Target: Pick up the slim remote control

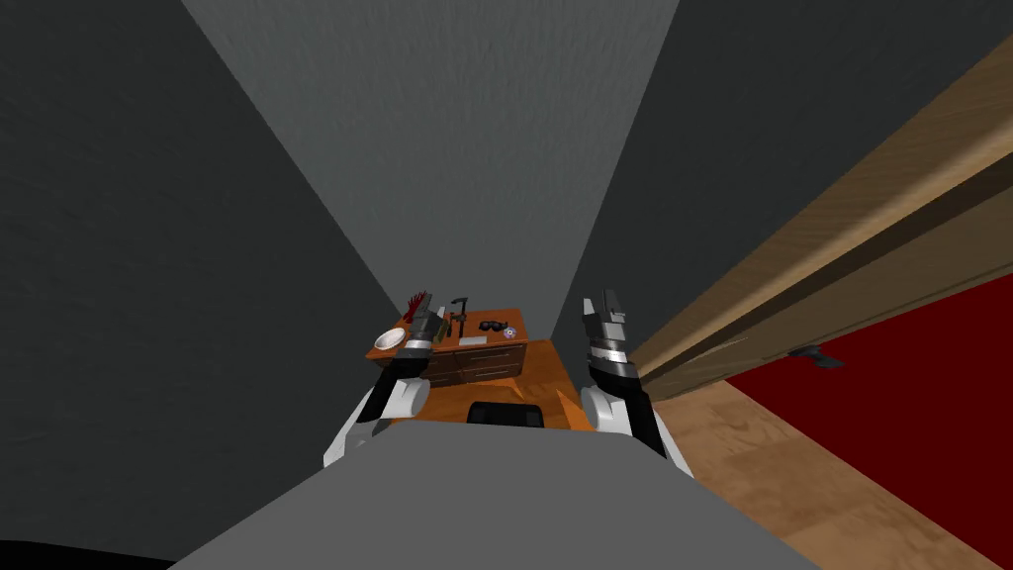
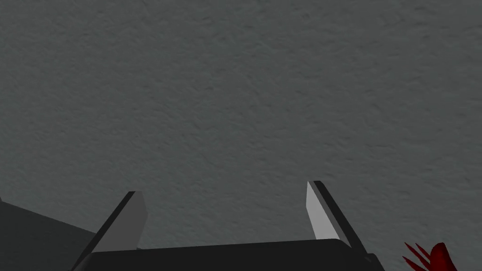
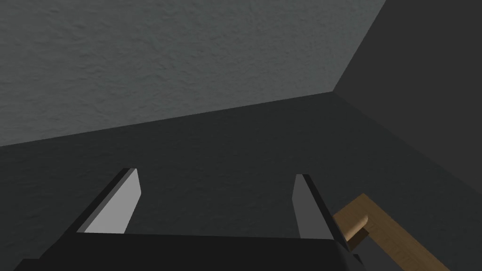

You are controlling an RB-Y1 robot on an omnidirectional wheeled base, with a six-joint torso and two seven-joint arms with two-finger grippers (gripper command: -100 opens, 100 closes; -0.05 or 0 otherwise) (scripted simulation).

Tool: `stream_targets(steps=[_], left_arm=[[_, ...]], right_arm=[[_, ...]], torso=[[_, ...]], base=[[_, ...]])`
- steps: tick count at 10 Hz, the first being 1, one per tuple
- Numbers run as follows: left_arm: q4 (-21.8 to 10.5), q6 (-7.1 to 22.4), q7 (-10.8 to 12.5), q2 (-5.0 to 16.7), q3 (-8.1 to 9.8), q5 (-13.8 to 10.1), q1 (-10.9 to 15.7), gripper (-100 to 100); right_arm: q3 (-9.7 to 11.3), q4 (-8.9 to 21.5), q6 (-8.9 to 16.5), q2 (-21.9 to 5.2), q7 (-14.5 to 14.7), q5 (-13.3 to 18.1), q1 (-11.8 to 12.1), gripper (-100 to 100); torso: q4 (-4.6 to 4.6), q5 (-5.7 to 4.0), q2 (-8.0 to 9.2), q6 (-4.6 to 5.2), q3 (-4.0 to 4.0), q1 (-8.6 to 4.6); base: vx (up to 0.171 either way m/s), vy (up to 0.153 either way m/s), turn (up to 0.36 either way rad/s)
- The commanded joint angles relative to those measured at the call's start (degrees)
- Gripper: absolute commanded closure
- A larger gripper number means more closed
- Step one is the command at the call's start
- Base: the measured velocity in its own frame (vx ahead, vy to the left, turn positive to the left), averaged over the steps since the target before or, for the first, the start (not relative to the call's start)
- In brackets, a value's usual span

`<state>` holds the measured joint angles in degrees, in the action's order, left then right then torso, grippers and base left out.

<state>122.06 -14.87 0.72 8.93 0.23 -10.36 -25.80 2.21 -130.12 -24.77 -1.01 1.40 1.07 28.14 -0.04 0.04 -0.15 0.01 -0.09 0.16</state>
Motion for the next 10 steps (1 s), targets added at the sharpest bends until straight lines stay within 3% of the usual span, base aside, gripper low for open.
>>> stream_targets(steps=[1,10], left_arm=[[-0.5,2.2,1.1,0.8,0.9,-0.8,0.4,-100],[-7.7,14.5,7.2,2.5,3.03,-4.7,1.3,-100]], right_arm=[[0.0,0.0,0.0,0.0,0.0,0.0,0.0,0],[0.0,0.0,0.0,0.0,0.0,0.0,0.0,0]], torso=[[0.0,0.0,0.0,0.0,0.0,0.0],[0.01,-0.01,0.03,-0.05,0.02,-0.05]], base=[[0.02,0.028,-0.149],[0.017,0.037,-0.222]])
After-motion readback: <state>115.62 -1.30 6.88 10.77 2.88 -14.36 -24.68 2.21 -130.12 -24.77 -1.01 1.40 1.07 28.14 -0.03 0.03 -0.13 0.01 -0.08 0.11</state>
